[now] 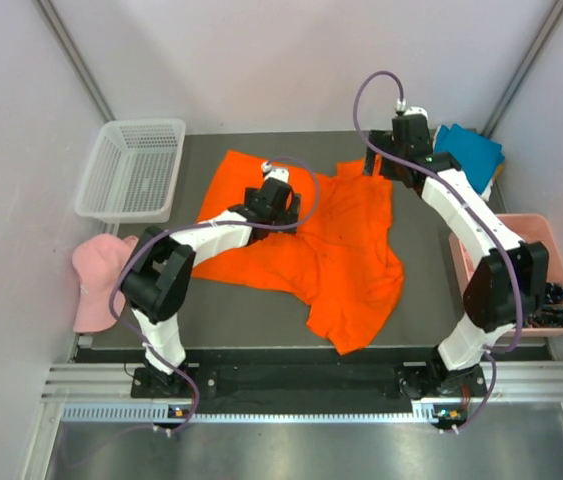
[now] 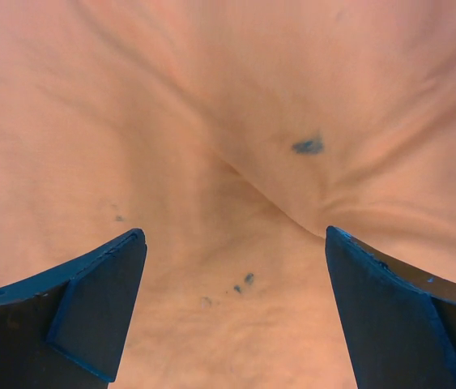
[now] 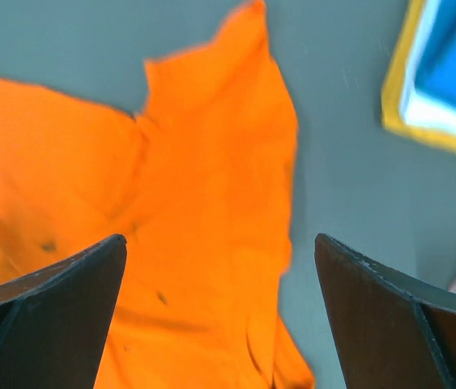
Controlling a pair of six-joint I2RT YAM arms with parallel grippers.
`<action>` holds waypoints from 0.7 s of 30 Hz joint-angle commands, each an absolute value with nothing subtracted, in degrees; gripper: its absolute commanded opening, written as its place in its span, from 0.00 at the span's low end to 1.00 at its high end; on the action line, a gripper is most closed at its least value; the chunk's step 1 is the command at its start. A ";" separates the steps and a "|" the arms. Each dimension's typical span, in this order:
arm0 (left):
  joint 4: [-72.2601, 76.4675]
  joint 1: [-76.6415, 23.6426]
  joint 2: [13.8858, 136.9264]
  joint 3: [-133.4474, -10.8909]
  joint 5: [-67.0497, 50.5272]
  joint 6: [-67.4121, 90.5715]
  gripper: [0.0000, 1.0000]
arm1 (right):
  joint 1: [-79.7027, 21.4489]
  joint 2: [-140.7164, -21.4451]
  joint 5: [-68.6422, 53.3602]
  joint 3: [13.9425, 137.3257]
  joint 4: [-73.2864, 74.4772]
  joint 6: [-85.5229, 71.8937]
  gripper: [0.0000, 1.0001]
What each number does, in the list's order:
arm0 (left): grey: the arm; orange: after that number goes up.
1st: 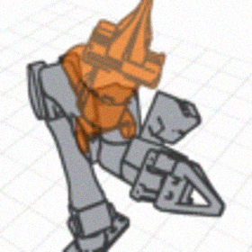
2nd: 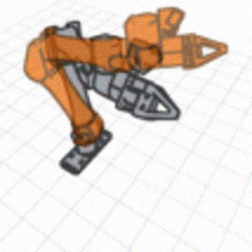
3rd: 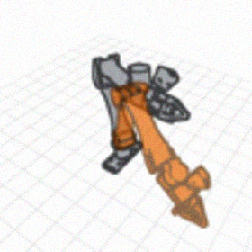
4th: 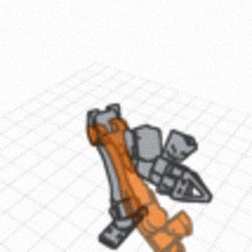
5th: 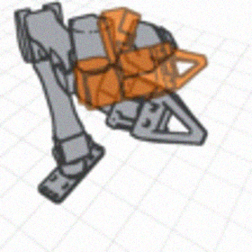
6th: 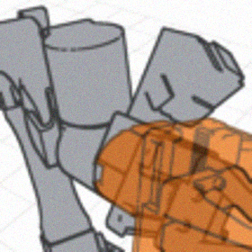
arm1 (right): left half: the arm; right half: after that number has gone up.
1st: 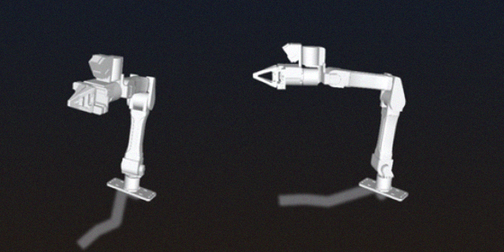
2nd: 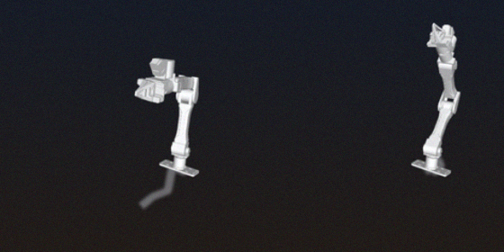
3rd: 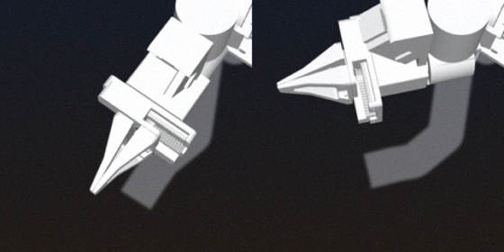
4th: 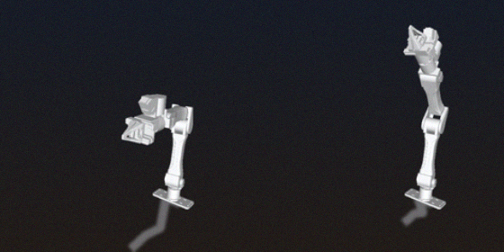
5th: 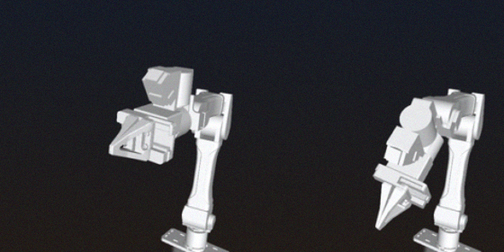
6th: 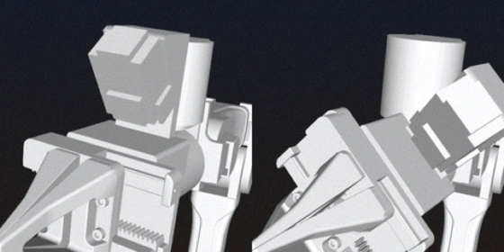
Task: Fold and stack the t-shirts
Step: Flatten out the tshirt
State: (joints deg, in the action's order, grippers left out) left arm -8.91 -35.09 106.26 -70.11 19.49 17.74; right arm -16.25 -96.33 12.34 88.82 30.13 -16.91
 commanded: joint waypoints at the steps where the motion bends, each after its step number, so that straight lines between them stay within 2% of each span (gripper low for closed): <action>1: -8.61 -35.33 98.54 -69.97 20.57 16.35 0.96 | -16.17 -94.22 15.11 79.37 28.65 -21.18 0.99; 6: -8.61 -35.33 96.86 -68.03 20.30 16.79 0.97 | -16.08 -97.82 16.43 77.78 26.11 -22.50 0.99; 12: -5.28 -35.33 97.91 -66.01 18.29 17.23 0.95 | -13.63 -103.08 15.12 82.00 25.23 -24.17 0.99; 21: -6.50 -35.42 108.53 -70.83 20.56 15.91 0.92 | -6.08 -111.09 3.35 86.66 23.12 -26.98 0.99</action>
